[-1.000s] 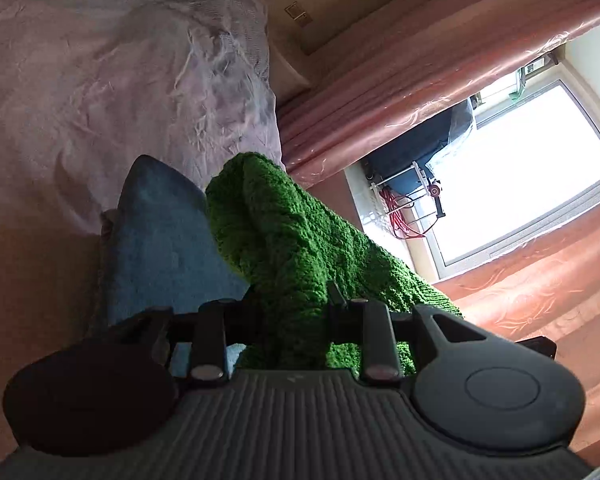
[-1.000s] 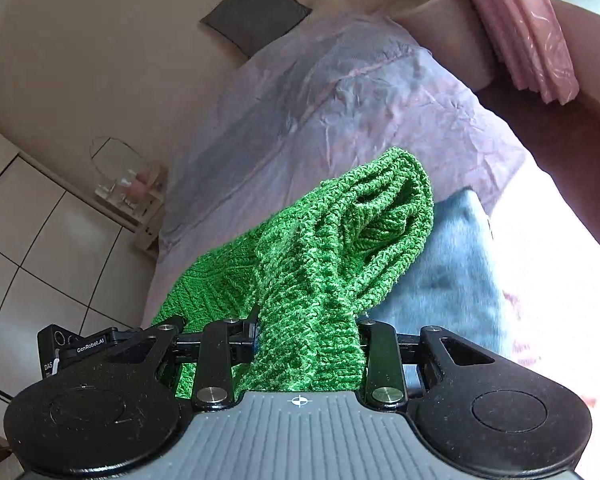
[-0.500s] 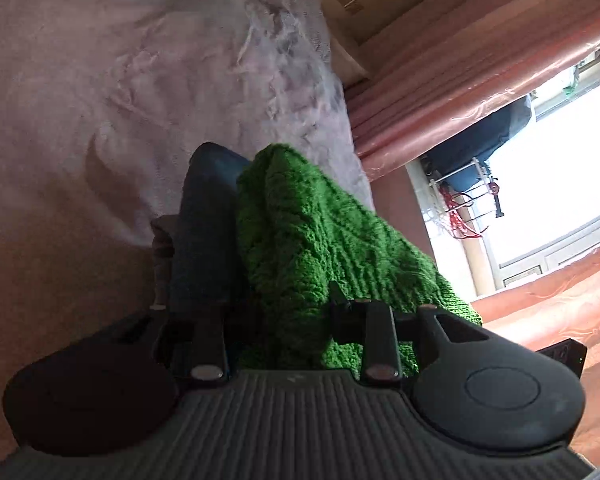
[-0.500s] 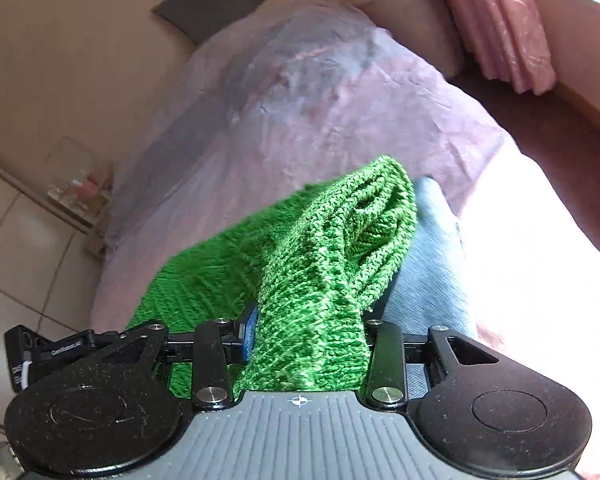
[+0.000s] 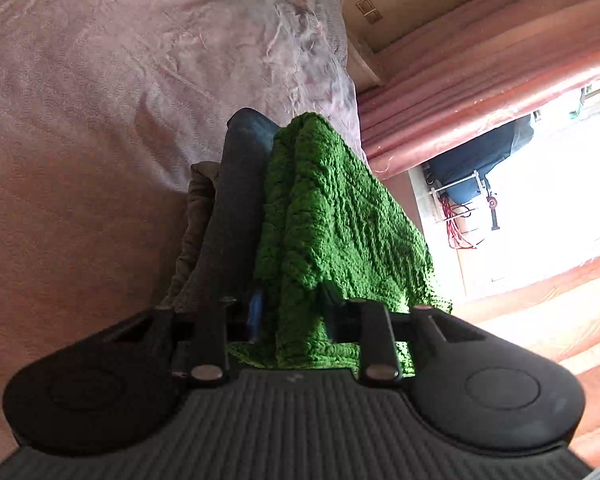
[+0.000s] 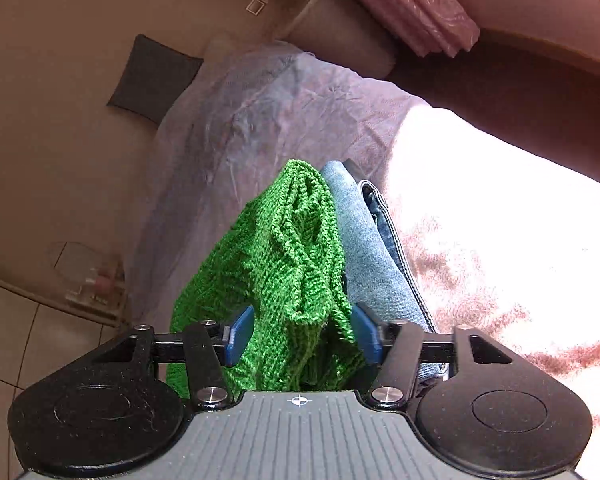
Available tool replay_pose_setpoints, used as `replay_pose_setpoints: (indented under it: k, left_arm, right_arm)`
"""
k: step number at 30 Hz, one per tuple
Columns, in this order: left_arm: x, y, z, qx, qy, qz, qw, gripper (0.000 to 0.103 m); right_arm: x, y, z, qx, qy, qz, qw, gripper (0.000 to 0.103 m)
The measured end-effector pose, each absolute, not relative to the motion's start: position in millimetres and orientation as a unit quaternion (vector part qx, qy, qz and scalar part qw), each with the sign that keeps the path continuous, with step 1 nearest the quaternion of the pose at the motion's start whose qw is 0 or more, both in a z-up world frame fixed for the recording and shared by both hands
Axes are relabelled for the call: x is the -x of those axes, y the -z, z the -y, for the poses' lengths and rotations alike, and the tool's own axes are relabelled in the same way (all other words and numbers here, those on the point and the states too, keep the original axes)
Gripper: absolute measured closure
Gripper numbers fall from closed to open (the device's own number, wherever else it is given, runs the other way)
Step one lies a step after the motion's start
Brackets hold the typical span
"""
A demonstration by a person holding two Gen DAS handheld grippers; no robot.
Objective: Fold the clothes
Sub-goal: 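Lift the folded vest with both grippers and carry it onto the clothes stack, then lower the vest onto the top of the clothes stack with both grippers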
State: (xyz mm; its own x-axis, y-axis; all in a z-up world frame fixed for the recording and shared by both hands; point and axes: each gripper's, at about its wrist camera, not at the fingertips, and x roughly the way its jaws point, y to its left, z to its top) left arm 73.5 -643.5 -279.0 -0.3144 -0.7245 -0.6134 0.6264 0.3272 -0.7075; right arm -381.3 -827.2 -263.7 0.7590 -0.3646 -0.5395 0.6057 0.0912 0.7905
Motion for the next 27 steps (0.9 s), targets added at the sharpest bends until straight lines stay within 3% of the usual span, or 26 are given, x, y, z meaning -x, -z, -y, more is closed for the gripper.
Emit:
replay_pose_setpoints:
  k: [4,13,15,16,17,22,27]
  left_arm:
    - [-66,274,635,0.022,0.589,-0.534,0.607,0.091]
    - [-58,284,632,-0.007,0.571,-0.521,0.634,0.087]
    - [-56,278,632,-0.013,0.565,-0.524,0.637,0.085]
    - [-56,272,632,-0.020,0.566,-0.522,0.638,0.083]
    - [-56,266,631,-0.026,0.567,-0.520,0.639,0.082]
    - [-63,232,641,-0.030,0.566,-0.487,0.665,0.087]
    - [-60,207,700,-0.056,0.589,-0.427,0.684,0.087]
  right_arm:
    - [380,256,810,-0.561,0.357,-0.093,0.741,0.097]
    - [349,267,794,-0.464,0.431,-0.180,0.752,0.097]
    - [344,255,787,-0.442,0.439,-0.203,0.755,0.088]
    - [341,248,784,-0.425,0.448,-0.211,0.757,0.064]
    - [340,240,781,-0.403,0.464,-0.213,0.760,0.052]
    - [334,206,784,-0.330,0.523,-0.184,0.764,0.052]
    - [287,189,813,-0.281,0.507,-0.181,0.794,0.054]
